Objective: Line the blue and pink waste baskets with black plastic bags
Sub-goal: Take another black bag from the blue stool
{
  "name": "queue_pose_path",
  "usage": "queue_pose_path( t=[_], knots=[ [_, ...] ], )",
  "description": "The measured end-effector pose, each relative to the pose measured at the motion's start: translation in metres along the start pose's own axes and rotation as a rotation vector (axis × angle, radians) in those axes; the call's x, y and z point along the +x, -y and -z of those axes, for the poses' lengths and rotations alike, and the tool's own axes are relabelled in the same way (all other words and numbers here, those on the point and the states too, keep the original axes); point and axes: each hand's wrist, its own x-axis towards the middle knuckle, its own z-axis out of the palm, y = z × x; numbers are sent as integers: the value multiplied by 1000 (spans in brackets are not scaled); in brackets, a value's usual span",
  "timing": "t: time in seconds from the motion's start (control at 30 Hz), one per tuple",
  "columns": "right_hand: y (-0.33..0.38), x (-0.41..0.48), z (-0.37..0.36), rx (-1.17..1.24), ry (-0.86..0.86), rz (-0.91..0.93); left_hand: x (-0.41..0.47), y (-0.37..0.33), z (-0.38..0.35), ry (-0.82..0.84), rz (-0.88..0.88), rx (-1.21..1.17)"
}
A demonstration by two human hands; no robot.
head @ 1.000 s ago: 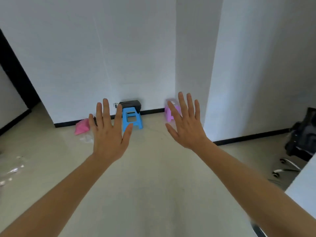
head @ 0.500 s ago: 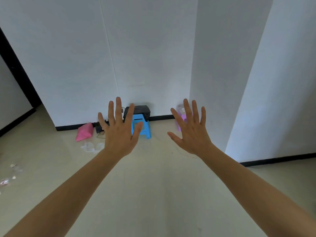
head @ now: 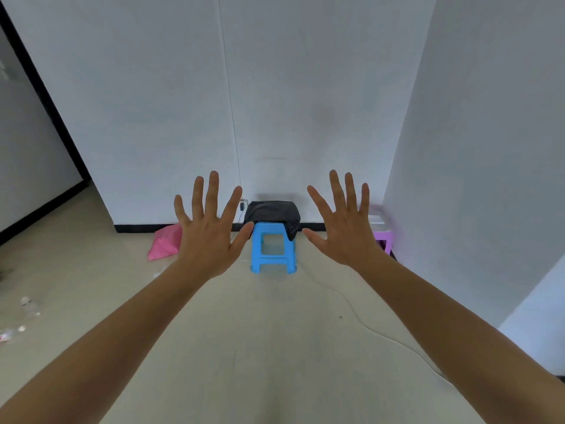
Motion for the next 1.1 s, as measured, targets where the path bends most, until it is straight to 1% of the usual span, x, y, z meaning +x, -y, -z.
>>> queue_pose_path(
  t=[0.17,0.27,0.33,0.43,0.67,0.8,0.93,1.03,1.1],
  knots=[
    [-2,111,-94,-5,35,-2,103,73,-98,77,-16,5],
    [-17,157,-144,9,87,-46,162,96,-154,171,9,-4],
    [-32,182,-179,9,128,-87,197,104,-195,232,23,-18],
    [-56,221,-237,10,199,-130,243,110,-259,295,-3,-34],
    [-107,331,-393,64,252,-165,372,123,-428,370,-34,-24],
    [-133,405,-472,116,318,-175,451,145,-502,400,-23,-20],
    [-148,475,-547,108,426,-197,508,180,-557,420,76,-74],
    [-145,513,-602,125,483,-182,527,213,-606,435,119,-55],
    [-141,538,-641,126,540,-165,537,235,-648,486,146,-48]
  ],
)
